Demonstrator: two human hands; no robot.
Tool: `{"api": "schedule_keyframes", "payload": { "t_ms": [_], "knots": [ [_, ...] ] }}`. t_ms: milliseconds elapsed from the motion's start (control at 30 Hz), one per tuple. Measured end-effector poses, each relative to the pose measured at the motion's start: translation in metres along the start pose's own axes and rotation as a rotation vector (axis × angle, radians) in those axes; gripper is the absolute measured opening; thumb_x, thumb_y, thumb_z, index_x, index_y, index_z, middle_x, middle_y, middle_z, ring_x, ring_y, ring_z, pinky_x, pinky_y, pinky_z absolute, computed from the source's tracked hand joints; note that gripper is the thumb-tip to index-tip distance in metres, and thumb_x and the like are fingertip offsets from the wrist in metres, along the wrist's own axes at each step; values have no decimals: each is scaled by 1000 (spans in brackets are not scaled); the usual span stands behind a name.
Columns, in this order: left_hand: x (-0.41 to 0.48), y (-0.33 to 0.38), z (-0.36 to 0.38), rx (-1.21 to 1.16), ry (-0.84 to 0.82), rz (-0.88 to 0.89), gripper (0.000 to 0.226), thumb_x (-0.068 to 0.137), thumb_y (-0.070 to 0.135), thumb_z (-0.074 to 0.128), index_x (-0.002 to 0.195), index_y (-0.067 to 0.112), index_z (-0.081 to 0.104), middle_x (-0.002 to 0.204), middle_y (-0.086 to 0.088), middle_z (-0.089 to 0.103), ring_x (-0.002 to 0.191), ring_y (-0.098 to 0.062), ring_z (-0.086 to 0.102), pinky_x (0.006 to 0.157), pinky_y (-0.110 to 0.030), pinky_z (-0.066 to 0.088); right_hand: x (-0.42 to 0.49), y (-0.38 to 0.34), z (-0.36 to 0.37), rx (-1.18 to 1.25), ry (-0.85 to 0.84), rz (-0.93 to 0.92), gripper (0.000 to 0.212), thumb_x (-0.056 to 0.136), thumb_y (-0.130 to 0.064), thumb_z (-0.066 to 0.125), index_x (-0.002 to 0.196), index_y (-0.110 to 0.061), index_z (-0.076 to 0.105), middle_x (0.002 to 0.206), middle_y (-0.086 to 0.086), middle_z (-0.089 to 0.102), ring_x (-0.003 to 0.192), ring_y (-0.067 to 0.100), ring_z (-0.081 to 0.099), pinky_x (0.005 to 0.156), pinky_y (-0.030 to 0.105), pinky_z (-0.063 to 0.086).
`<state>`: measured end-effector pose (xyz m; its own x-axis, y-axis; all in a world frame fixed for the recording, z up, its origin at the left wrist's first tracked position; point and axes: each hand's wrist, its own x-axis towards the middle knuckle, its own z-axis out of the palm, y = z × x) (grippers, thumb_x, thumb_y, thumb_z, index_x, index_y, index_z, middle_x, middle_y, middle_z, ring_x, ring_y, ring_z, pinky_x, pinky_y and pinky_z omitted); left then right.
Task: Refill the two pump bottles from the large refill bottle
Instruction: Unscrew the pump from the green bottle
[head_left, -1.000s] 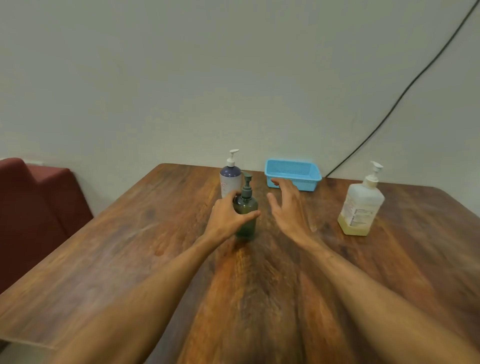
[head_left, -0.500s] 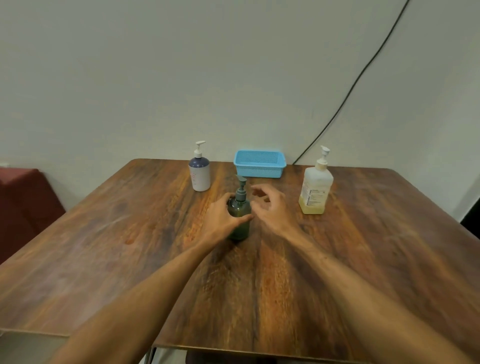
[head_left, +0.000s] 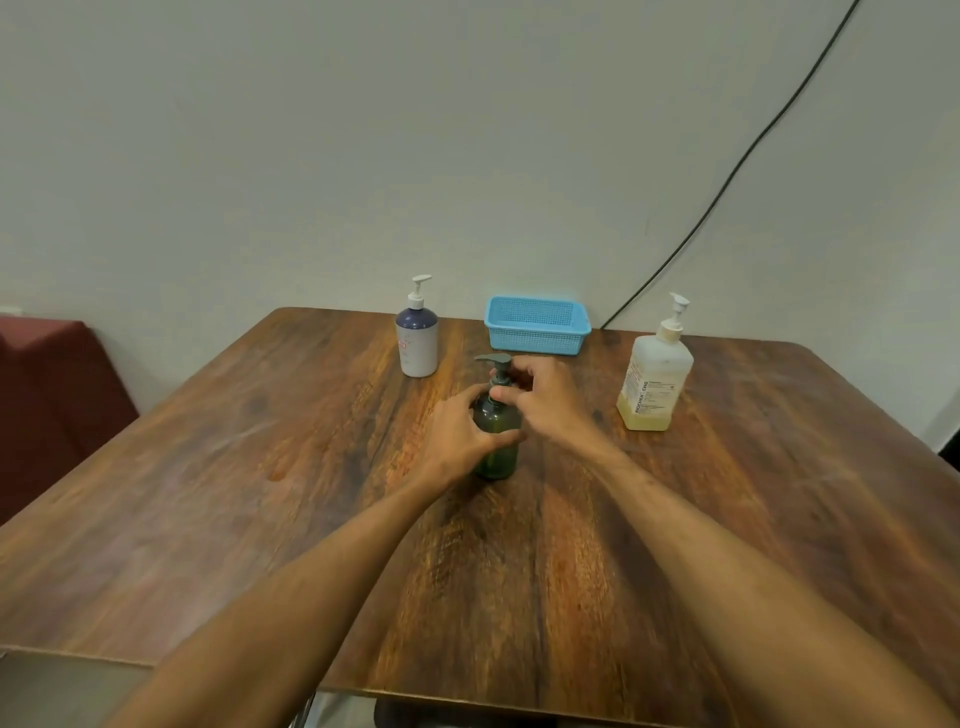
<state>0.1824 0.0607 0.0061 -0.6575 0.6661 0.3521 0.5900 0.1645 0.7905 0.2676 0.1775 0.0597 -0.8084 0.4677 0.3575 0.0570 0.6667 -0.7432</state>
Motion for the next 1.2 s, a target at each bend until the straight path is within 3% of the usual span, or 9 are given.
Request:
{"api": "schedule_keyframes", "payload": {
  "t_ms": [200, 367, 633, 800, 1000, 1133, 1200],
  "knots": [
    [4, -2, -7, 92, 9, 6, 78, 66, 48, 88, 133, 20, 59, 119, 10, 65, 103, -1, 57, 81, -7, 42, 0, -6, -8, 140, -67, 52, 25, 91, -2, 69, 116, -9, 69, 110, -1, 69, 106, 12, 64, 91, 24, 52],
    [4, -8, -12, 135, 16, -11, 86, 64, 55, 87, 136, 20, 57, 129, 3, 65, 112, -9, 60, 96, -30, 53, 7, -13, -7, 197, -20, 68, 25, 92, -1, 68, 116, -8, 70, 109, 3, 71, 104, 15, 67, 95, 39, 58],
    [2, -11, -20, 140, -18, -52, 89, 58, 67, 82, 134, 29, 56, 132, 6, 63, 118, -13, 58, 102, -45, 52, 15, -22, -18, 255, 6, 67, 25, 92, 0, 68, 114, -12, 70, 112, 2, 70, 108, 23, 67, 95, 49, 57],
    [0, -9, -28, 120, -15, -35, 83, 62, 59, 86, 132, 25, 59, 130, 5, 64, 115, -11, 60, 100, -40, 53, 11, -29, -24, 349, 46, 76, 25, 92, 3, 67, 113, -10, 69, 117, 6, 67, 111, 26, 67, 90, 46, 60],
    [-3, -10, -37, 129, -5, -28, 77, 65, 53, 87, 131, 26, 59, 128, 7, 65, 107, -4, 57, 89, -21, 48, 10, -35, -37, 535, 130, 82, 18, 92, 8, 65, 105, -3, 69, 106, 14, 69, 95, 30, 72, 76, 32, 63],
    [-6, -11, -42, 113, 23, -35, 77, 65, 49, 89, 132, 24, 60, 128, 6, 65, 109, -4, 56, 95, -27, 51, 7, -35, -46, 625, 232, 99, 17, 90, 9, 67, 106, 7, 67, 98, 14, 70, 79, 19, 74, 74, 29, 63],
    [-8, -13, -44, 110, 32, -39, 77, 64, 50, 89, 131, 24, 60, 128, 5, 66, 110, -5, 57, 97, -30, 52, 6, -34, -50, 639, 268, 97, 16, 89, 8, 68, 106, 7, 68, 97, 13, 71, 82, 21, 74, 75, 30, 63]
  ]
}}
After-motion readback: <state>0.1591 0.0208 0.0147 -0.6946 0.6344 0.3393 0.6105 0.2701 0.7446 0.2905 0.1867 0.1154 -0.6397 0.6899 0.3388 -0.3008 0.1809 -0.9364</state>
